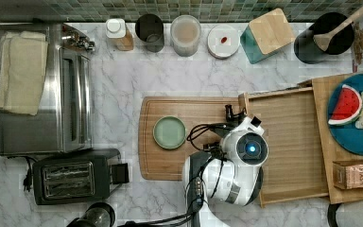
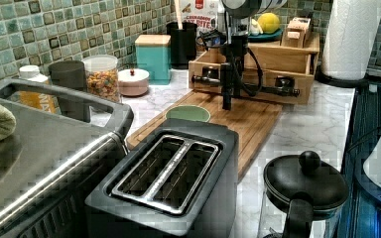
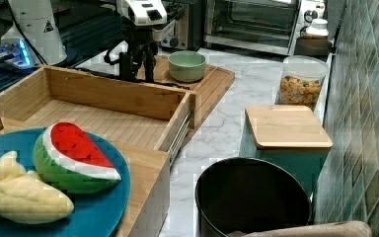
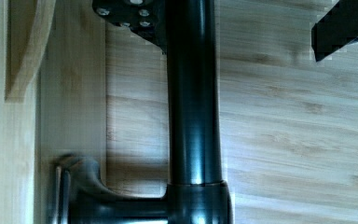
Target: Open the drawer.
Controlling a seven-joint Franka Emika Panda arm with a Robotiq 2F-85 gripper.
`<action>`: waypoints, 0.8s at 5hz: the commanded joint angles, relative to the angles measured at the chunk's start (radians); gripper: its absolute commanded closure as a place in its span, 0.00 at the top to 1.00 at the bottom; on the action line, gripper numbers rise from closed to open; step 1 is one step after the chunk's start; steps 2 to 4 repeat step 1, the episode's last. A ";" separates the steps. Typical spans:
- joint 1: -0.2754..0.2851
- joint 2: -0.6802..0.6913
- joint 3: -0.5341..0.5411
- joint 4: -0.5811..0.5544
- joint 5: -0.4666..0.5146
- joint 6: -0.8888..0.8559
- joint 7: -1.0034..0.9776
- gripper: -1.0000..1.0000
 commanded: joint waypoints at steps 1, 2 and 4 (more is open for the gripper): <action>0.099 -0.109 0.102 -0.074 0.026 -0.093 0.017 1.00; 0.099 -0.109 0.102 -0.074 0.026 -0.093 0.017 1.00; 0.099 -0.109 0.102 -0.074 0.026 -0.093 0.017 1.00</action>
